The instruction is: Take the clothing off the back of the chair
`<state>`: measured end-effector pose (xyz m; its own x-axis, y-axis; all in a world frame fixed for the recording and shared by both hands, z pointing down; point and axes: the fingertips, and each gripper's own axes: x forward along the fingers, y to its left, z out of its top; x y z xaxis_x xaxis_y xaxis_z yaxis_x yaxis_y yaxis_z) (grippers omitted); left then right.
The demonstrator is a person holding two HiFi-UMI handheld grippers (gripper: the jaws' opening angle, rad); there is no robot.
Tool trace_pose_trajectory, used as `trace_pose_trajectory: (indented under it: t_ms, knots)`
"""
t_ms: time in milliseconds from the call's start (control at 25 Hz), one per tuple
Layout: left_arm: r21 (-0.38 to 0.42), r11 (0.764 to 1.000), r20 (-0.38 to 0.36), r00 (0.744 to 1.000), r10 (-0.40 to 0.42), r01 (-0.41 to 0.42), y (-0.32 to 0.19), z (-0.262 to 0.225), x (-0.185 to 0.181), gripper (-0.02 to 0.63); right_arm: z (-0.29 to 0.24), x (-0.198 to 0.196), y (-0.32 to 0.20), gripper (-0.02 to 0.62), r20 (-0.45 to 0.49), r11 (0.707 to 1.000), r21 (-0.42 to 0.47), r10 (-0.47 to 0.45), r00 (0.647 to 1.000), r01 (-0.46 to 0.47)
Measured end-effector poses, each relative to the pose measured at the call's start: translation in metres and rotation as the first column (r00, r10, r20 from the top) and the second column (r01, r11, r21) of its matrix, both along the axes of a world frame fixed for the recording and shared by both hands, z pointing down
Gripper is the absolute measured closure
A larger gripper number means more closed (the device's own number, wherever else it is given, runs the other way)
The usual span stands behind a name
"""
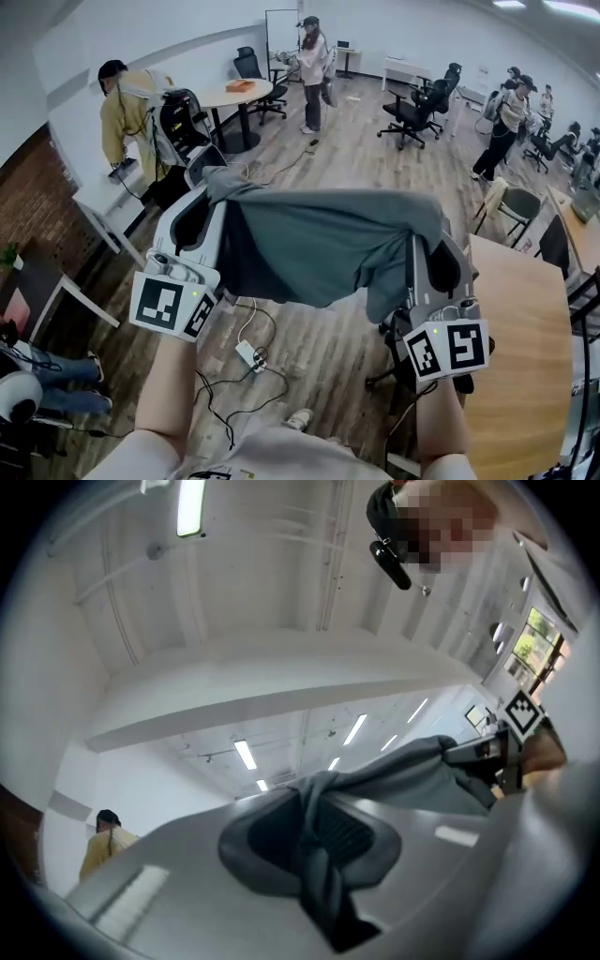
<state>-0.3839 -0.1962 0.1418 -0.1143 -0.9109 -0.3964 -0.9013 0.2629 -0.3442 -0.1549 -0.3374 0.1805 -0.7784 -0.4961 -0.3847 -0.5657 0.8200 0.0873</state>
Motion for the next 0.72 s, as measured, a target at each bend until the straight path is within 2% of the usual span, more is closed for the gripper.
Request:
trace_pose_trajectory:
  t_ms: [160,320,720]
  knots:
    - [-0.003,0.996,0.0,0.996,-0.084,0.084,0.046,-0.017,-0.03,0.568,-0.019,-0.043,0.027,0.528,0.01,0.996,-0.006,-0.087,0.996,0.087]
    - [0.007,0.988,-0.016,0.988,-0.151,0.151,0.084,-0.013,-0.051,0.568,-0.013,-0.075,0.051,0.528,0.006,0.987,-0.006,-0.162,0.987,0.162]
    - [-0.039,0.982,-0.037,0.982,-0.187,0.186,0.127,0.014,-0.07,0.568,0.003,-0.107,0.085,0.528,-0.004,0.977,-0.049,-0.207,0.978,0.207]
